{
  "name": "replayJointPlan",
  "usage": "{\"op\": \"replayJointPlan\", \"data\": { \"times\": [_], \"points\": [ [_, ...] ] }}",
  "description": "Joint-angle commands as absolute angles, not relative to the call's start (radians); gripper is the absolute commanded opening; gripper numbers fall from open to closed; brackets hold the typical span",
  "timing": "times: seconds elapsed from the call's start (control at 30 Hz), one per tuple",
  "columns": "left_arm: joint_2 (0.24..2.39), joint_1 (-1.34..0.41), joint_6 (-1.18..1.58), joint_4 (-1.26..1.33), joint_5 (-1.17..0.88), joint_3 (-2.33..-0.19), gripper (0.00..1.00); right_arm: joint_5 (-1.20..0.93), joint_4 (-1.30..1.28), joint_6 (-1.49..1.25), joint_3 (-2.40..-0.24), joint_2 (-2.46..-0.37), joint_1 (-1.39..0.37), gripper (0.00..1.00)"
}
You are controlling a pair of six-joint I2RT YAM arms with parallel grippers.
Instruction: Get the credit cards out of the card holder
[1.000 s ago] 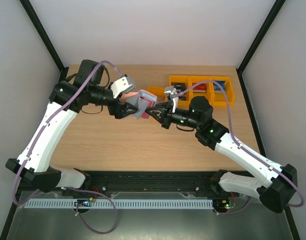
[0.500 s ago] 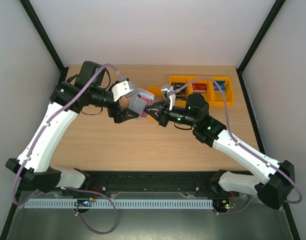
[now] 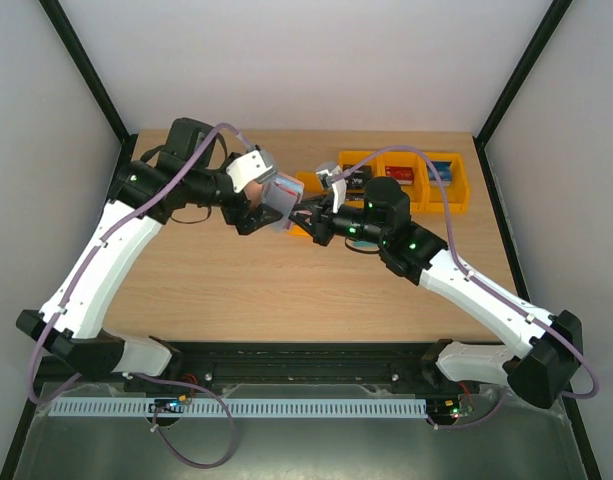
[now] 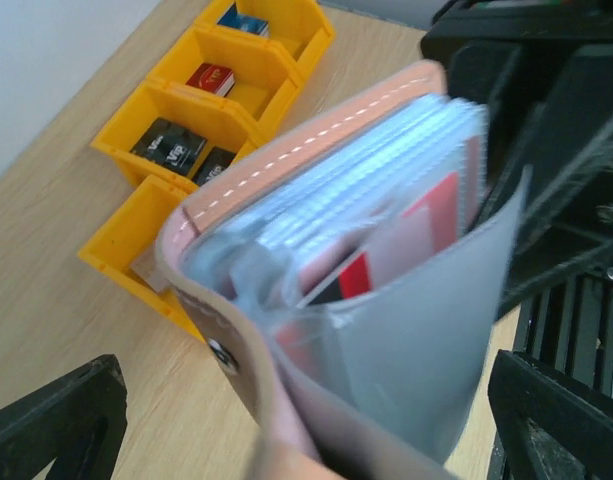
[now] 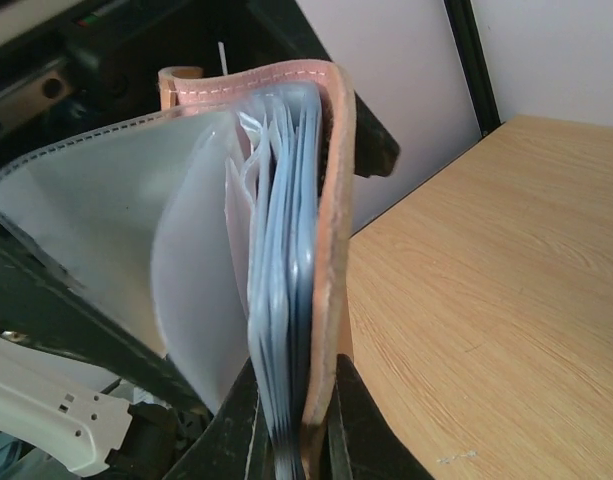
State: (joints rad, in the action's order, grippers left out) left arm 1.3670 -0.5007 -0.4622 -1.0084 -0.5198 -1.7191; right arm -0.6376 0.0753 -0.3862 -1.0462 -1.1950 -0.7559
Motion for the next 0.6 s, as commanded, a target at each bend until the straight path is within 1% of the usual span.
{"op": "replayJointPlan", "data": {
  "times": [0.0,0.03,0.13,0.17,0.27,0.4,0.5,0.57],
  "points": [
    [1.389,-0.515,-0.417,-0.964,-0.474,-1.701,0.99,-0.659,0.11,-0.391,-1.08,-1.163,-0.759,0.02],
    [1.385,-0.514,-0.421,-0.962,-0.45,-1.707,0.98,-0.659,0.11,-0.39,-1.083,-1.158,-0.759,0.02],
    [1.377,-0.51,-0.407,-0.944,-0.373,-1.717,0.84,-0.673,0.108,-0.393,-1.081,-1.142,-0.759,0.02],
    [1.372,-0.5,-0.402,-0.937,-0.355,-1.709,0.82,-0.679,0.108,-0.398,-1.074,-1.132,-0.759,0.02],
    [1.357,-0.449,-0.36,-0.9,-0.296,-1.68,0.83,-0.666,0.11,-0.429,-1.044,-1.11,-0.759,0.02],
    [1.315,-0.325,-0.342,-0.866,-0.294,-1.655,0.88,-0.637,-0.029,-0.424,-1.101,-1.115,-0.759,0.02],
    [1.271,-0.206,-0.337,-0.836,-0.365,-1.594,0.93,-0.568,-0.057,-0.435,-1.09,-1.109,-0.759,0.02],
    [1.247,-0.123,-0.334,-0.831,-0.444,-1.557,0.95,-0.467,-0.121,-0.449,-1.117,-1.135,-0.759,0.02]
  ]
}}
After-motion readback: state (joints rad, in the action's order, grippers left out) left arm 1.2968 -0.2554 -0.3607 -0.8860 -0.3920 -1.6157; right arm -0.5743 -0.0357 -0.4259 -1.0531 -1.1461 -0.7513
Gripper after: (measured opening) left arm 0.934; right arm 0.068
